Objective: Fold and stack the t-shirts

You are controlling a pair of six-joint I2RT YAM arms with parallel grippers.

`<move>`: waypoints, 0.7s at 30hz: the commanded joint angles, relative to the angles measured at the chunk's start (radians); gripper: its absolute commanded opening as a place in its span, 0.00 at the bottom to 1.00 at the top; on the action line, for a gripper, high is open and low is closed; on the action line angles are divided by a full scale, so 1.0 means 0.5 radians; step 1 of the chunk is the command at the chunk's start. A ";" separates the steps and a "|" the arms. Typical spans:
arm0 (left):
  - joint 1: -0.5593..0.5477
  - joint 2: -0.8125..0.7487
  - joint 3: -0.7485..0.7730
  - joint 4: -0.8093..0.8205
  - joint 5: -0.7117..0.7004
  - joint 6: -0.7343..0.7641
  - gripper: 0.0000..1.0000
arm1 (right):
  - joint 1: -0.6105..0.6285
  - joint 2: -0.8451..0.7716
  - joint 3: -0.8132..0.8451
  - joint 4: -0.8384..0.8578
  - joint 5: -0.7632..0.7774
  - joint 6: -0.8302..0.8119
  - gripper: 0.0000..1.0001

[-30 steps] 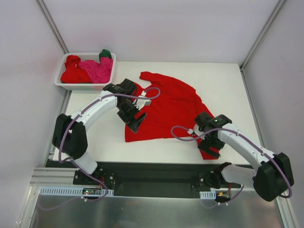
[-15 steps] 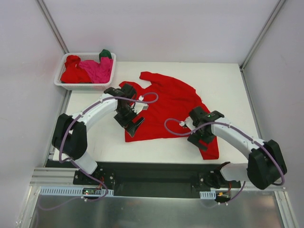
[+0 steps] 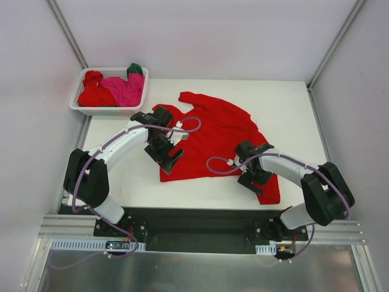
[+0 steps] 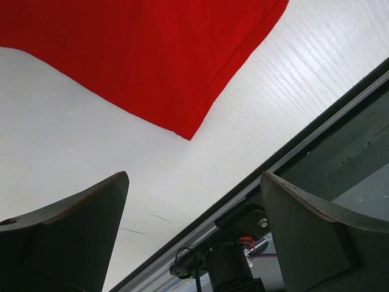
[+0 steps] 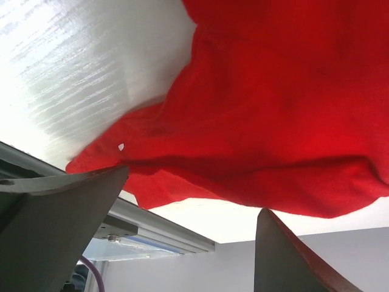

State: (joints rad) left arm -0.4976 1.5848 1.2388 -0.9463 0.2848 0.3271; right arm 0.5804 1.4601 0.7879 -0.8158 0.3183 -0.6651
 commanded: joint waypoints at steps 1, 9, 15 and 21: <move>-0.011 -0.040 0.001 -0.016 0.004 -0.016 0.91 | 0.033 -0.018 0.102 -0.025 0.060 0.069 0.98; -0.014 -0.049 -0.011 -0.010 0.029 -0.007 0.91 | 0.033 0.083 0.139 0.051 0.253 0.109 0.97; -0.011 -0.071 -0.036 0.003 0.032 0.005 0.91 | 0.033 0.117 0.056 0.082 0.308 0.085 0.98; -0.011 -0.059 -0.026 0.009 0.047 0.008 0.91 | 0.030 0.047 -0.017 0.030 0.403 0.100 0.98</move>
State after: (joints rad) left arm -0.4976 1.5837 1.2278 -0.9390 0.2848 0.3279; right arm 0.5934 1.5158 0.8009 -0.7654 0.4629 -0.6361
